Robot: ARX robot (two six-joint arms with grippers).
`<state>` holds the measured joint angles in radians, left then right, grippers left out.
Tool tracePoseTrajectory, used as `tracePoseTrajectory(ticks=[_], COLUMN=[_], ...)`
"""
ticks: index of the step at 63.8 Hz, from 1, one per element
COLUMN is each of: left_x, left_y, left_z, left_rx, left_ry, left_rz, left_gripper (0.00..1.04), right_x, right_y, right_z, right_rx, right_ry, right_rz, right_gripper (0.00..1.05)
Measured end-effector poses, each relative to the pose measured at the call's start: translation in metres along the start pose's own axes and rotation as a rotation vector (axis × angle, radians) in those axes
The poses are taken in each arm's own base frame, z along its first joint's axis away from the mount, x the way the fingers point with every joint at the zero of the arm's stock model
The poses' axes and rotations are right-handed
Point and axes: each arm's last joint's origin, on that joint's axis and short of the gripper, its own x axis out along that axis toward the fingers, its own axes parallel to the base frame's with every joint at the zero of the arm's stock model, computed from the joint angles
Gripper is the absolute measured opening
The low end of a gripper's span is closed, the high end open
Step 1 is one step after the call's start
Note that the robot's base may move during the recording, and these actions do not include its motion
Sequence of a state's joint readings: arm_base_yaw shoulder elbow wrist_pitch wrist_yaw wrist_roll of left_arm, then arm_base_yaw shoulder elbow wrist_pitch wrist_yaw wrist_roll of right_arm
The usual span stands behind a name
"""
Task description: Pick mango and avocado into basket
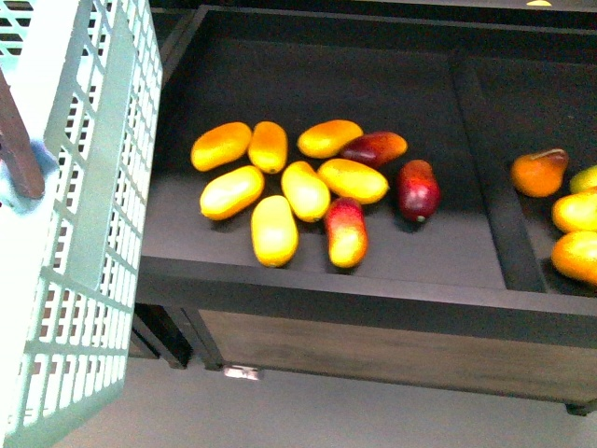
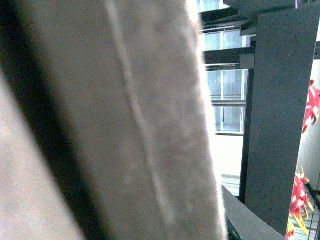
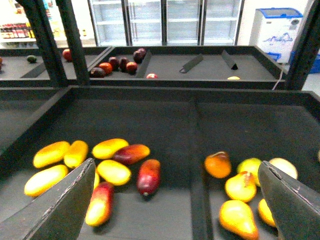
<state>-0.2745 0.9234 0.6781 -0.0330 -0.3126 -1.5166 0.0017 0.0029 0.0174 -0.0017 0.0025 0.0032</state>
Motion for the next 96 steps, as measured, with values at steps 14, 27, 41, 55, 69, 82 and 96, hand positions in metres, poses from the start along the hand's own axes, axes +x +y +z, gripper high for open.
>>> tracePoseTrajectory(ticks=[14,27,41,55,69,82,96], left_x=[0.000,0.000,0.000,0.000,0.000,0.000,0.010], left_y=[0.000,0.000,0.000,0.000,0.000,0.000,-0.005], left_z=[0.000,0.000,0.000,0.000,0.000,0.003,-0.007], left_rx=[0.000,0.002,0.001,0.000,0.002,0.012,0.216], left_ry=[-0.005,-0.003,-0.002,-0.003,-0.002,-0.042,0.127], left_rz=[0.000,0.001,0.000,-0.001,-0.002,0.003,0.224], left_gripper=[0.29,0.29,0.29,0.29,0.29,0.29,0.29], right_x=[0.000,0.000,0.000,0.000,0.000,0.000,0.000], right_y=[0.000,0.000,0.000,0.000,0.000,0.000,0.000], right_z=[0.000,0.000,0.000,0.000,0.000,0.000,0.000], right_rx=[-0.001,0.000,-0.001,-0.001,-0.001,-0.001,-0.001], right_ry=[-0.002,0.000,0.000,0.000,0.000,0.000,0.000], right_rz=[0.000,0.002,0.002,0.002,0.002,0.008,0.002], right_gripper=[0.96,0.96,0.96,0.96,0.96,0.96,0.96])
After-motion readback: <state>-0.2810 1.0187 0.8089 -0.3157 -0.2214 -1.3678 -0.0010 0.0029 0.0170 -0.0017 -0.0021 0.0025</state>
